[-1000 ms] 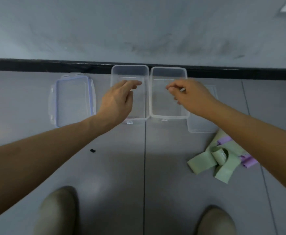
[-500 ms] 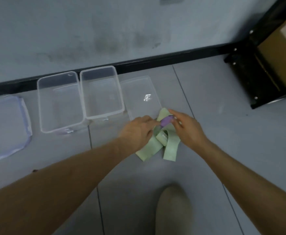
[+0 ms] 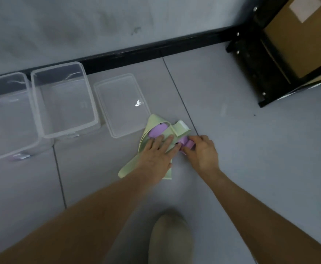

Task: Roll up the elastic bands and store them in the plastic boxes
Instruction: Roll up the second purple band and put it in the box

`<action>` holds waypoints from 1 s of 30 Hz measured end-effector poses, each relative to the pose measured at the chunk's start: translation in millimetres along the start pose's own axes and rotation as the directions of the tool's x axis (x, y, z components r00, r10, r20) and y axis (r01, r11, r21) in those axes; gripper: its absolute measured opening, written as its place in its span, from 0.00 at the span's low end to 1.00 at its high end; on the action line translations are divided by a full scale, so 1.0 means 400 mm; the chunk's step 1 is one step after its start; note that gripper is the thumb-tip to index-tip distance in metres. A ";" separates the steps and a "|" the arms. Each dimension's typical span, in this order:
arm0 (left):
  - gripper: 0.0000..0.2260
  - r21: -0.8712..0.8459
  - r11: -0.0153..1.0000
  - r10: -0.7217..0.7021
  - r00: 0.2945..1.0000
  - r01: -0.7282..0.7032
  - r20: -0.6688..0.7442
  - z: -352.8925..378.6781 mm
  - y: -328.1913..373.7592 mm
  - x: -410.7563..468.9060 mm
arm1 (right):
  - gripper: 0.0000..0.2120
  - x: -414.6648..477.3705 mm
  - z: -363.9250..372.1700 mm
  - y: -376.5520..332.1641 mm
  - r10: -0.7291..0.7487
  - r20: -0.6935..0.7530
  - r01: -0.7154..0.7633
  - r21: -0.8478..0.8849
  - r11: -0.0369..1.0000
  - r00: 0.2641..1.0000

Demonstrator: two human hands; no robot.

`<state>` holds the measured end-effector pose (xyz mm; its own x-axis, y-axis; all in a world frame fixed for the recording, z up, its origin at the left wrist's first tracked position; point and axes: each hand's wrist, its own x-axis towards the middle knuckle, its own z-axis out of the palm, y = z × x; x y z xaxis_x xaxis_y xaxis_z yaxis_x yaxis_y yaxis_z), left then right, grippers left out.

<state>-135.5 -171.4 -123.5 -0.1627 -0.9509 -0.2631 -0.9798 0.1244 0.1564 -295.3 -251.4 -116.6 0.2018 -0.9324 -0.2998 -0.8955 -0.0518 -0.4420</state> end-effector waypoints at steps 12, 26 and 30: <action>0.32 0.090 0.993 -0.076 0.997 0.076 -0.010 -0.013 0.006 0.008 | 0.21 -0.050 0.005 0.020 -0.009 0.037 0.007 0.043 0.999 0.999; 0.30 -0.023 0.999 -0.035 0.984 0.032 -0.177 0.026 -0.010 -0.046 | 0.15 -0.065 0.012 -0.041 0.289 0.297 -0.414 0.649 0.638 0.910; 0.30 -0.010 1.000 0.001 0.977 -0.004 -0.214 0.031 -0.029 -0.054 | 0.16 -0.046 -0.009 -0.061 0.246 0.346 -0.419 0.641 0.643 0.905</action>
<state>-122.0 -148.9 -131.4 -0.1353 -0.9894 -0.0531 -0.9780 0.1248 0.1671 -278.8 -234.3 -97.2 0.0996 -0.7333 -0.6725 -0.4067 0.5868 -0.7002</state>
